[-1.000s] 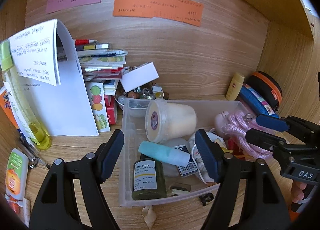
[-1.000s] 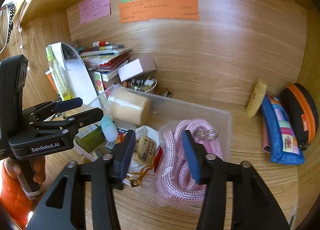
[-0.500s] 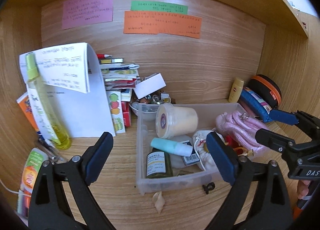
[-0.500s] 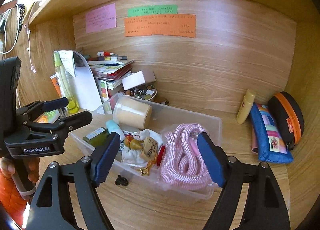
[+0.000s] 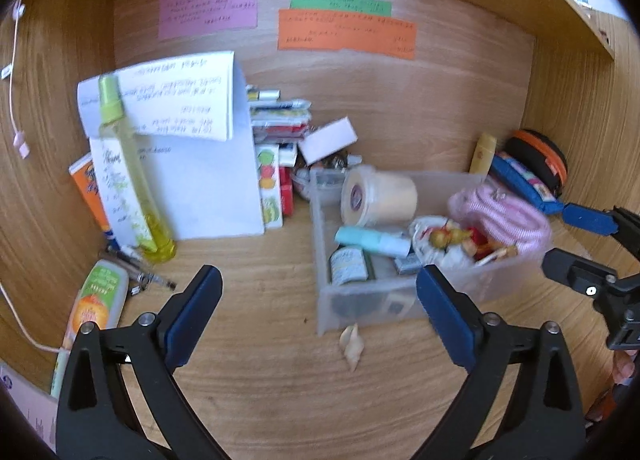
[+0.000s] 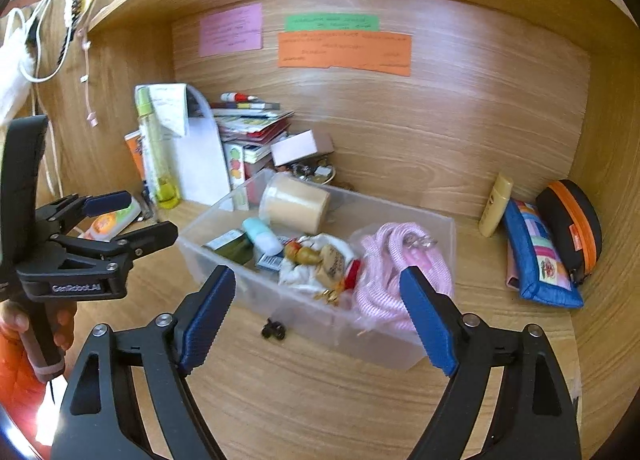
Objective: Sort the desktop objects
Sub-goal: 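Withdraw both tools from the box toward the desk, then grasp the seashell with left tool while right tool grasps the black hair clip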
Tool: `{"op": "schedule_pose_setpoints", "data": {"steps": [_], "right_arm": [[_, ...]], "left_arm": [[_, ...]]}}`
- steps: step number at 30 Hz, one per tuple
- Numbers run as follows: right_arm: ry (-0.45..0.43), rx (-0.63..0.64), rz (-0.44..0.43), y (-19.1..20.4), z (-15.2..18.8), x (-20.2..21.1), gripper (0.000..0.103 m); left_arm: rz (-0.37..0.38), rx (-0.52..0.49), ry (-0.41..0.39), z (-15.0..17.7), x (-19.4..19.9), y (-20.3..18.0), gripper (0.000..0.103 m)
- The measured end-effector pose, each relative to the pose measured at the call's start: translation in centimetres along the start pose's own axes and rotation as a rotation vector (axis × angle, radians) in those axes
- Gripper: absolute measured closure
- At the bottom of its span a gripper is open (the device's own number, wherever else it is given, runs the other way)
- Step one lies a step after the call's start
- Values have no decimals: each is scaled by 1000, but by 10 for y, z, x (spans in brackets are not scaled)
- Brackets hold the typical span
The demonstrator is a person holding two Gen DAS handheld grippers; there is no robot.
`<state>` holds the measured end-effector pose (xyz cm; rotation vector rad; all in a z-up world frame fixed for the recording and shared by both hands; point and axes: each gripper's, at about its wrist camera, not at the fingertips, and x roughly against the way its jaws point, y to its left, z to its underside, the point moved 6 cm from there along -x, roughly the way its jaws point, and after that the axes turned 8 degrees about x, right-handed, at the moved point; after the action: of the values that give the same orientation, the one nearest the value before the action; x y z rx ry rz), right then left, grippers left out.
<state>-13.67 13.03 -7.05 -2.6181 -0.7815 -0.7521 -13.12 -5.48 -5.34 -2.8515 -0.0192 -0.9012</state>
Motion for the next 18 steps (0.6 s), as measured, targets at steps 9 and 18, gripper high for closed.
{"op": "schedule_pose_setpoints", "data": {"steps": [9,18], "right_arm": [[66,27,-12,16,25,-2,20],[202,-6,-74,28,56,-32,20]], "left_arm": [[1,-29,164,44,-26,11,4],[44,-60,293,61,-60,5,4]]}}
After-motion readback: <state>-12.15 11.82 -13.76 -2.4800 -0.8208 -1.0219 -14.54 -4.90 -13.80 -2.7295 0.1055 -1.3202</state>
